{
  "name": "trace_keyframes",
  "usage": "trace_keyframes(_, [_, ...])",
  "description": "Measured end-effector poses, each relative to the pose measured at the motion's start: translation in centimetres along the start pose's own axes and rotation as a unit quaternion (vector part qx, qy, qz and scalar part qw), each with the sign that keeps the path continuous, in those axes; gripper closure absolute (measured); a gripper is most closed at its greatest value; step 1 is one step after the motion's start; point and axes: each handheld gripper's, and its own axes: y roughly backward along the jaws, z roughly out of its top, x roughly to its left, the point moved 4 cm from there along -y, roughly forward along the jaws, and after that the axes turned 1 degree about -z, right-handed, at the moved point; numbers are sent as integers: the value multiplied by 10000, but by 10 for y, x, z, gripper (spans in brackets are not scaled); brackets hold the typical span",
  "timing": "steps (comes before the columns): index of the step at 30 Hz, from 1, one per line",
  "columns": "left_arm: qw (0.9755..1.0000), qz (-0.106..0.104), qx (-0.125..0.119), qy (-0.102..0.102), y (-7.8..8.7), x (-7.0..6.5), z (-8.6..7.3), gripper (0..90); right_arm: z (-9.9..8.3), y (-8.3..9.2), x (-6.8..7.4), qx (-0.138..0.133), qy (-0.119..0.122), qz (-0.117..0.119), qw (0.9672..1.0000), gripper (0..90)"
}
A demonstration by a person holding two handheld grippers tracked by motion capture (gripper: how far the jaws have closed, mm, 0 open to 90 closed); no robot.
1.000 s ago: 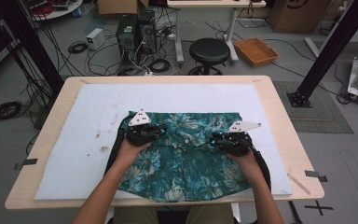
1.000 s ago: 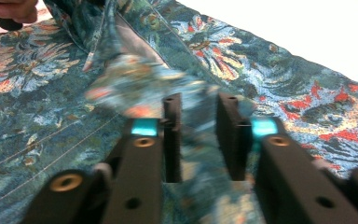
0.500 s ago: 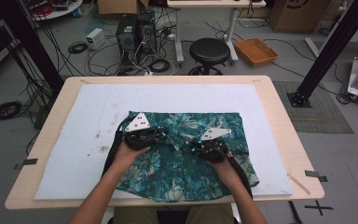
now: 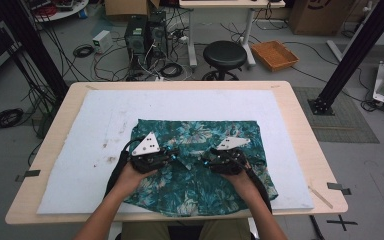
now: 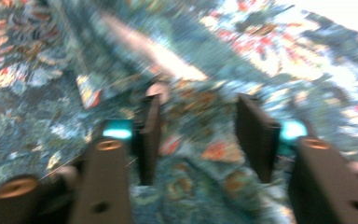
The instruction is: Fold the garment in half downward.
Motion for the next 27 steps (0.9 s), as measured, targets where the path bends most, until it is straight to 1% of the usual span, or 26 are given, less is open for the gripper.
trace_keyframes(1, [10000,-13,-11,11,0,-1,-1,853,1,3,-2,-69,39,-77,9999,451])
trace_keyframes(2, [10000,-24,-11,16,0,-2,-3,852,2,5,-5,-107,58,-177,9998,390])
trace_keyframes(3, [10000,-26,31,19,0,-2,-4,852,3,6,-8,-121,41,-338,9993,322])
trace_keyframes(4, [10000,-19,56,43,0,-2,-6,853,4,6,-11,-92,33,-457,9989,287])
trace_keyframes(5, [9999,-18,75,65,0,-2,-7,852,3,4,-16,60,-20,-563,9984,250])
trace_keyframes(6, [9999,-22,107,97,1,-2,-9,852,3,2,-20,197,-54,-633,9978,233])
trace_keyframes(7, [9999,-30,114,108,1,-2,-10,852,2,-1,-26,375,-80,-790,9961,224])
trace_keyframes(8, [9998,-32,135,106,1,-3,-11,852,1,-3,-30,444,-75,-828,9956,222])
trace_keyframes(10, [9998,-37,197,97,2,-3,-14,852,0,-9,-36,625,-312,-611,9957,222])
trace_keyframes(11, [9997,-46,211,128,1,-3,-15,852,0,-12,-38,694,-369,-507,9956,258])
trace_keyframes(12, [9997,-43,212,138,1,-3,-16,852,0,-14,-38,747,-336,-335,9961,375])
trace_keyframes(13, [9996,-46,219,142,1,-3,-17,852,1,-14,-37,761,-262,-180,9966,431])
trace_keyframes(14, [9996,-61,239,150,1,-3,-17,852,2,-14,-36,751,-176,-221,9968,491])
trace_keyframes(15, [9995,-62,255,157,1,-3,-18,851,3,-13,-35,734,-53,-207,9971,645])
trace_keyframes(16, [9995,-54,266,170,1,-3,-18,851,3,-10,-34,725,56,-233,9971,764])
trace_keyframes(17, [9994,-53,279,193,1,-3,-18,850,4,-7,-34,657,172,-222,9974,816])
trace_keyframes(18, [9992,-70,286,253,2,-2,-19,845,4,-5,-34,591,202,-183,9979,840])
trace_keyframes(19, [9990,-74,297,330,2,-2,-19,817,4,0,-32,459,314,-173,9983,847])
trace_keyframes(20, [9984,-57,321,459,2,0,-20,762,4,2,-32,368,398,-172,9984,851])
trace_keyframes(21, [9976,-27,309,623,3,3,-20,648,3,6,-31,249,471,-194,9984,854])
trace_keyframes(22, [9965,6,303,776,3,6,-20,581,2,8,-30,168,532,-192,9983,854])
trace_keyframes(23, [9961,54,297,831,4,8,-19,520,1,11,-30,71,558,-196,9982,855])
trace_keyframes(24, [9954,131,299,901,5,12,-19,484,0,13,-29,12,588,-208,9981,855])
trace_keyframes(25, [9950,156,287,945,5,14,-19,451,-2,16,-29,-90,612,-225,9978,856])
trace_keyframes(26, [9947,184,313,959,5,16,-18,446,-3,17,-28,-158,641,-205,9976,856])
trace_keyframes(27, [9946,189,325,970,5,18,-16,434,-4,20,-28,-268,725,-190,9968,857])
